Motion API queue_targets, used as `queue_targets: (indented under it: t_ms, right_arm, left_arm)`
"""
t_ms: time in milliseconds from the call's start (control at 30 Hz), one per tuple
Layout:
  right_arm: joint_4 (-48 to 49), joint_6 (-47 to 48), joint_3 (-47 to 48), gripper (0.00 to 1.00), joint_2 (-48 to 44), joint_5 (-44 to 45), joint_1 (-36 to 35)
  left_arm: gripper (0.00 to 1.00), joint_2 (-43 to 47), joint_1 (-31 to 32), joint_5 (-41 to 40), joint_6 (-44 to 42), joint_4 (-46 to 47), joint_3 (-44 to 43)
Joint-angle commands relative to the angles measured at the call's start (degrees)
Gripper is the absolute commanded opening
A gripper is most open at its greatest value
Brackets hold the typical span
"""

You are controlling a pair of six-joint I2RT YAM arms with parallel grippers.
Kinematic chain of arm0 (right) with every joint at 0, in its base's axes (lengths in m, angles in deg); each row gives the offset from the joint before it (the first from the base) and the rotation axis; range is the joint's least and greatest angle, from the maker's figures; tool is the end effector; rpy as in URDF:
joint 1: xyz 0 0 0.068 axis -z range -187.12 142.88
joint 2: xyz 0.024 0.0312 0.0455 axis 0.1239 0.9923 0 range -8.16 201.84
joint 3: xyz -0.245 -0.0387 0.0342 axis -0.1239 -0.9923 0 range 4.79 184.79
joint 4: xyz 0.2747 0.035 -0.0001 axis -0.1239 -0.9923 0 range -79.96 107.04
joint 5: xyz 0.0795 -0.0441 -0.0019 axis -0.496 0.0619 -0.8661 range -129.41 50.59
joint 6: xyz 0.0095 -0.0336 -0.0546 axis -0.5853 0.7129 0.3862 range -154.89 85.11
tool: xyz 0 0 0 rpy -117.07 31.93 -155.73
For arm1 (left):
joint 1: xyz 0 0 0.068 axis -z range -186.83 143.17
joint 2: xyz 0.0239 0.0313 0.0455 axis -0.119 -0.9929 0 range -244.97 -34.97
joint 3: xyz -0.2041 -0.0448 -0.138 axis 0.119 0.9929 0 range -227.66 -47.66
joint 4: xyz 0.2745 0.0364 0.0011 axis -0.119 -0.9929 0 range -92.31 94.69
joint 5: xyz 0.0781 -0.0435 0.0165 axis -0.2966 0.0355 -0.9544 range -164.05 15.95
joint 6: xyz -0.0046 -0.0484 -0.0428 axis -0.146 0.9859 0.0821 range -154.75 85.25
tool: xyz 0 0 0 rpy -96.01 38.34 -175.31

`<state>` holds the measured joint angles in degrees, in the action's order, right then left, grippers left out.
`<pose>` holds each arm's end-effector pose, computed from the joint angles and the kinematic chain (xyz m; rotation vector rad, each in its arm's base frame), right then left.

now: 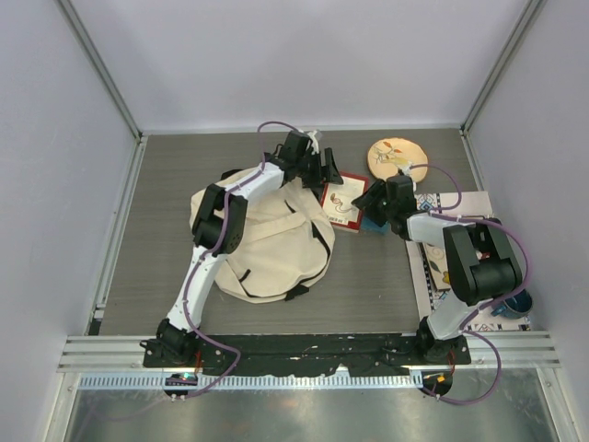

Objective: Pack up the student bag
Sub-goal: Pick up the book from the center of the board.

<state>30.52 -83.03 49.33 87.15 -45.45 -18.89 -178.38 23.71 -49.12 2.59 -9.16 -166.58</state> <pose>0.3445 0.0772 0.1133 0.6623 2.2097 0.6759 0.4802 -0.3080 0.1289 0.1139 2.4109 -1.0887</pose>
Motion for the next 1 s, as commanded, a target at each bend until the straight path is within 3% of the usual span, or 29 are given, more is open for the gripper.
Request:
queue_targets:
  t_ms: [0,500,667,967]
  right_arm:
    - [1.56,2.43,2.66,0.58,0.49,3.49,0.17]
    - [0.58,2.61,3.98,0.59,5.50,1.74,-0.01]
    - [1.56,1.65,4.07,0.58,6.38,0.42,-0.01]
    - [1.38,1.56,3.98,0.58,6.12,0.42,-0.01]
  left_arm:
    - [0.75,0.68,-0.22,2.93,0.45,0.31,-0.18]
    - [0.69,0.59,0.92,4.16,1.15,0.57,-0.53]
    - [0.58,0.85,1.18,5.57,1.94,1.19,-0.44]
    - [0.49,2.61,1.80,11.81,2.65,3.91,0.61]
